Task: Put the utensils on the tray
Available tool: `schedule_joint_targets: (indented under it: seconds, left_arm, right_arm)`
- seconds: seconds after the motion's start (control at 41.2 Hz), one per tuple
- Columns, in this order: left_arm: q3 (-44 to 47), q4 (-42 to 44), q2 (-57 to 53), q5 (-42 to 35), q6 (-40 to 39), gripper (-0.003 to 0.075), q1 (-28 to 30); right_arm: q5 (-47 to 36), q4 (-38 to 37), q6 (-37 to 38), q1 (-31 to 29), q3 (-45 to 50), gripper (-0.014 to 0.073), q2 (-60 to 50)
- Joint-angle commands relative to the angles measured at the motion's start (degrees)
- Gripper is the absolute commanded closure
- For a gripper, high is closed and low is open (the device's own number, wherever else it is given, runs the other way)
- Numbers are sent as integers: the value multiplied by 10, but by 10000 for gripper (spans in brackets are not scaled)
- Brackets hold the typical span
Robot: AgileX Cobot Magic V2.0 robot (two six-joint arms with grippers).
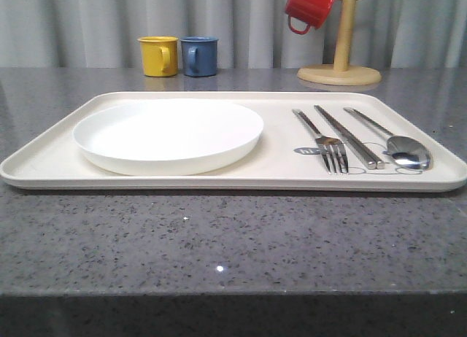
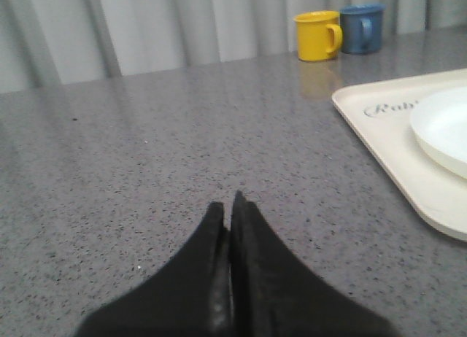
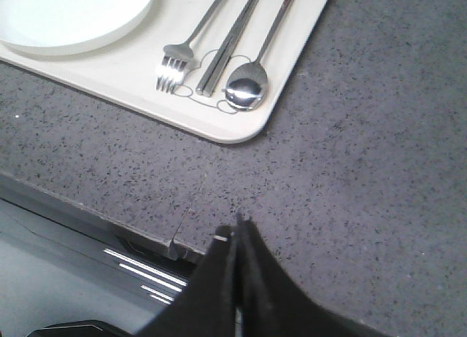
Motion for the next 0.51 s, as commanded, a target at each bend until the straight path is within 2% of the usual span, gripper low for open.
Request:
schedule_joint_targets:
  seconds: [0.0,0.024,0.073,0.486]
  left_arm:
    - [24,-27,-15,-107,-3,739,19]
    - [28,-31,-13,-123,-3,739,22]
    - [25,-33,-13,-100,-3,739,26]
    - [26,-33,-13,-103,-3,739,5]
  right_arm:
    - [-39,-4,-3,1,-13,715,5]
    - [-39,-4,-3,1,-13,715,5]
    - [-39,-4,-3,1,-13,715,5]
    - [-40,-3,-3,1,-13,715,5]
